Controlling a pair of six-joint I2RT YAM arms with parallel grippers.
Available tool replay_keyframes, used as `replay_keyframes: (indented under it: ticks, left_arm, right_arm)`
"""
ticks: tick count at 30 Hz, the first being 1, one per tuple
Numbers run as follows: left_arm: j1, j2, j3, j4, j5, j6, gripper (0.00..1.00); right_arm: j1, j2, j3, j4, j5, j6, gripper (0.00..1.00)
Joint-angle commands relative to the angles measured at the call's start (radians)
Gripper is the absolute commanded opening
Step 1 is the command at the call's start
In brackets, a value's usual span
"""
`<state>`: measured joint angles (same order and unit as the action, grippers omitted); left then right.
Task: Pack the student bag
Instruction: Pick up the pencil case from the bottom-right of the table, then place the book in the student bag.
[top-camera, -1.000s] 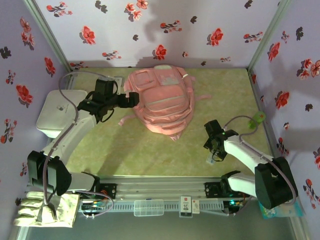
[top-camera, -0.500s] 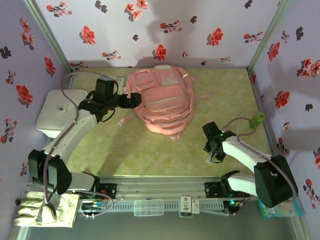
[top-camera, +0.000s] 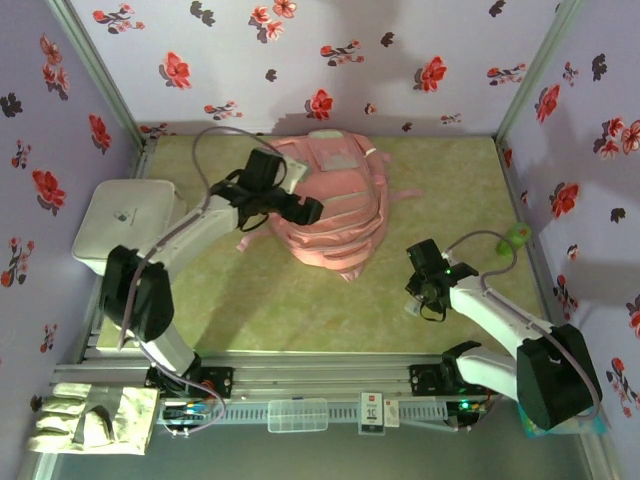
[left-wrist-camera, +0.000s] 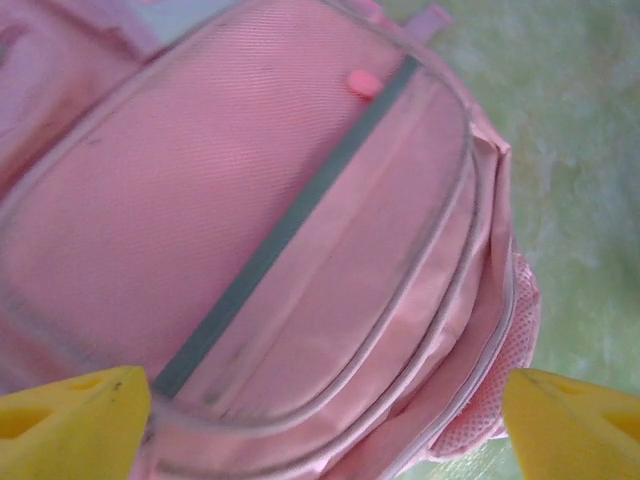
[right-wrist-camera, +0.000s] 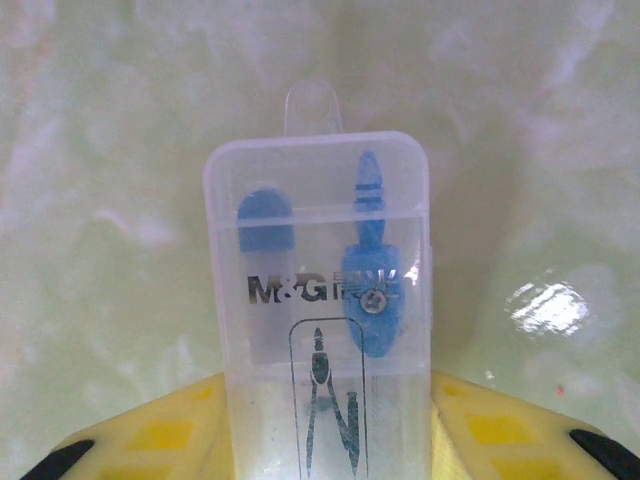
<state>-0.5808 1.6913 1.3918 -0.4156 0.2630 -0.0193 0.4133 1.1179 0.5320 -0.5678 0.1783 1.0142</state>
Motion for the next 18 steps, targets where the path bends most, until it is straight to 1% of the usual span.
replay_keyframes:
  ticks: [1, 3, 4, 6, 9, 12, 16, 18]
  left_arm:
    - [-0.052, 0.077, 0.077, -0.077, -0.034, 0.262, 0.84]
    - [-0.081, 0.114, 0.103, -0.08, -0.113, 0.361, 0.82]
    - [-0.089, 0.131, 0.116, -0.083, -0.135, 0.395, 0.81]
    - [-0.096, 0.174, 0.151, -0.111, -0.162, 0.471, 0.81]
    - [-0.103, 0.232, 0.212, -0.168, -0.182, 0.548, 0.8]
    - [-0.109, 0.272, 0.249, -0.19, -0.224, 0.579, 0.8]
    - [-0.112, 0.324, 0.303, -0.186, -0.317, 0.56, 0.73]
    - [-0.11, 0.335, 0.328, -0.189, -0.342, 0.546, 0.71]
  right_arm:
    - [-0.001, -0.018, 0.033, 0.047, -0.007, -0.013, 0.4]
    - [-0.005, -0.02, 0.038, 0.06, -0.017, -0.018, 0.4]
    - [-0.007, -0.02, 0.041, 0.066, -0.02, -0.021, 0.4]
    - [-0.01, -0.016, 0.045, 0.085, -0.035, -0.025, 0.4]
    - [-0.013, -0.013, 0.045, 0.118, -0.058, -0.024, 0.4]
    - [-0.014, -0.013, 0.042, 0.144, -0.069, -0.017, 0.4]
    - [-0.018, -0.011, 0.039, 0.159, -0.072, -0.011, 0.4]
    - [-0.019, -0.011, 0.04, 0.161, -0.073, -0.012, 0.4]
